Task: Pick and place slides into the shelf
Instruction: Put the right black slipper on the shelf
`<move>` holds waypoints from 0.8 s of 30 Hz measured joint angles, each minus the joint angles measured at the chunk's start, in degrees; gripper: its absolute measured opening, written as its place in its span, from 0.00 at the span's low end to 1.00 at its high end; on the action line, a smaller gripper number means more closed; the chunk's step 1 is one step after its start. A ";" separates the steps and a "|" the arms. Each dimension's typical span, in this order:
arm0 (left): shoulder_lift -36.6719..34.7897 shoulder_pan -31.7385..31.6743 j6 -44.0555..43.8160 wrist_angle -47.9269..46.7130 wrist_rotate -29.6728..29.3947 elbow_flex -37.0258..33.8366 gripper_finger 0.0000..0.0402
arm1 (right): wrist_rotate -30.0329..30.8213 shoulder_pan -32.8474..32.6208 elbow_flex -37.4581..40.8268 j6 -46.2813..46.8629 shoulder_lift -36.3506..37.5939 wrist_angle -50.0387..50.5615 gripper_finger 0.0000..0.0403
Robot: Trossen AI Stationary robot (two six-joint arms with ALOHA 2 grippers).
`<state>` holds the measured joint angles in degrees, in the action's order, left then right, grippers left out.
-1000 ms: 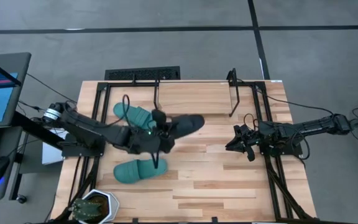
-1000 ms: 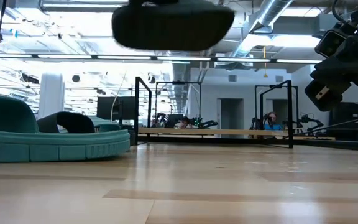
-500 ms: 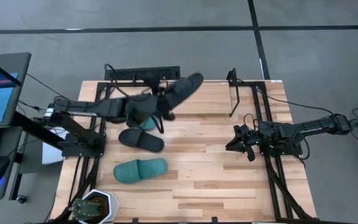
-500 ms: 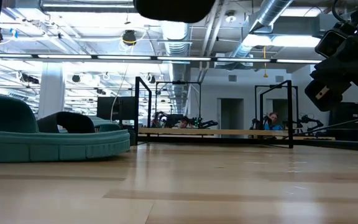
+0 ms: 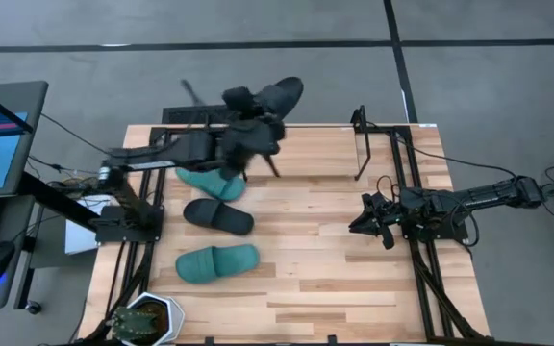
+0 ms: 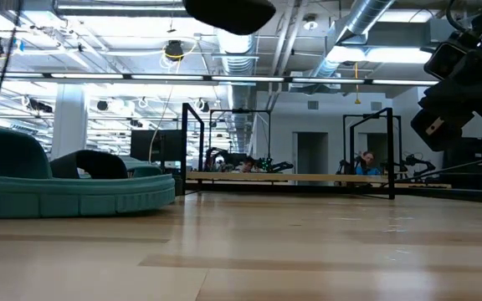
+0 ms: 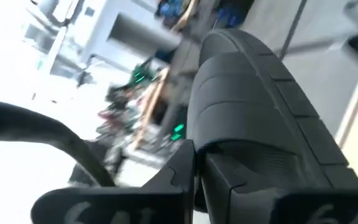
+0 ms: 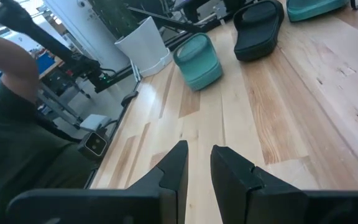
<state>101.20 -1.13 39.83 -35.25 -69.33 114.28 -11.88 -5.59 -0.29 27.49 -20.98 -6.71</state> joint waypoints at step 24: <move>22.63 -0.66 -13.84 -22.46 -2.76 18.47 0.00 | 0.00 -0.01 0.01 -0.02 -0.02 2.50 0.15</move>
<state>123.83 -1.79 25.99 -57.71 -72.09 132.75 -11.88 -5.60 -0.28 27.47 -20.99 -4.21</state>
